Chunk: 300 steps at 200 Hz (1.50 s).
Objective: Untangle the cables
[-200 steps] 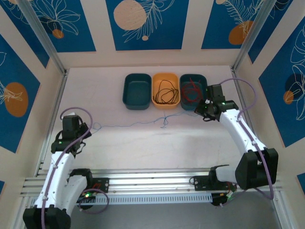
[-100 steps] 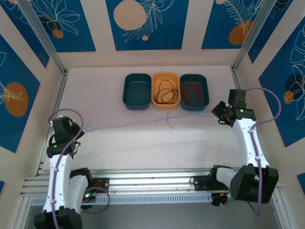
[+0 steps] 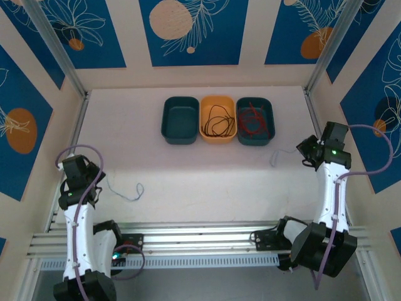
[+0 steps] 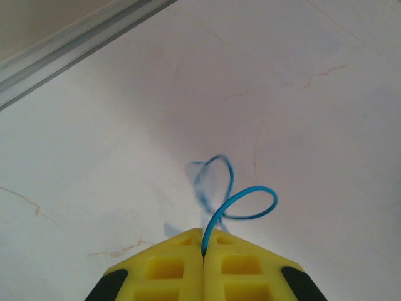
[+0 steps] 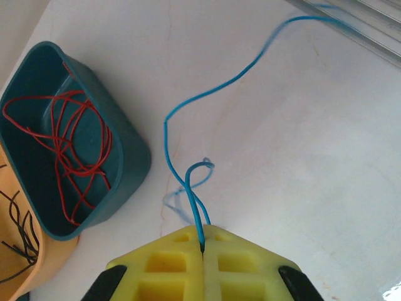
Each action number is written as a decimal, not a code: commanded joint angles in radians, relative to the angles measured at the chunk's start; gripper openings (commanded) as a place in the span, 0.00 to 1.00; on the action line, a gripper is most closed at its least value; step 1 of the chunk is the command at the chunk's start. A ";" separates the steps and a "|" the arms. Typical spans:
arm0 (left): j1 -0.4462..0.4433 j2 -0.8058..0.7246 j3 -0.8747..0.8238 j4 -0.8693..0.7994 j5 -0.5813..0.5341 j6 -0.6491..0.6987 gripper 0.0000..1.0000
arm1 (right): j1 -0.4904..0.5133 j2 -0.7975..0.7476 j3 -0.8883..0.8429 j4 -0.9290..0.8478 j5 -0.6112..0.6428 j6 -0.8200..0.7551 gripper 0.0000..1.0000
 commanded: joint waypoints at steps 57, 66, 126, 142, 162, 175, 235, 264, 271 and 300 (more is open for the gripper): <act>0.011 -0.019 0.062 0.109 0.362 0.031 0.00 | 0.246 -0.025 0.117 0.017 -0.190 -0.097 0.00; 0.009 -0.017 0.063 0.129 0.411 0.012 0.00 | 0.292 -0.026 0.137 0.033 -0.226 -0.116 0.00; -0.070 -0.010 0.020 0.210 0.551 -0.046 0.00 | 0.558 0.013 0.303 0.085 -0.337 -0.194 0.00; -0.118 -0.007 0.005 0.230 0.545 -0.057 0.00 | 0.619 0.032 0.349 0.083 -0.328 -0.220 0.00; -0.185 0.003 -0.013 0.267 0.524 -0.075 0.00 | 0.683 0.063 0.404 0.084 -0.319 -0.246 0.00; -0.229 0.019 -0.016 0.284 0.502 -0.078 0.00 | 0.714 0.089 0.438 0.088 -0.327 -0.264 0.00; -0.374 0.114 -0.017 0.400 0.452 -0.104 0.00 | 0.840 0.243 0.577 0.132 -0.294 -0.330 0.00; -0.411 0.137 -0.023 0.434 0.444 -0.113 0.00 | 0.870 0.341 0.638 0.154 -0.277 -0.331 0.00; -0.418 0.139 -0.025 0.438 0.443 -0.113 0.00 | 0.876 0.369 0.657 0.154 -0.269 -0.333 0.00; -0.429 0.133 -0.033 0.443 0.439 -0.114 0.00 | 0.886 0.488 0.745 0.151 -0.247 -0.330 0.00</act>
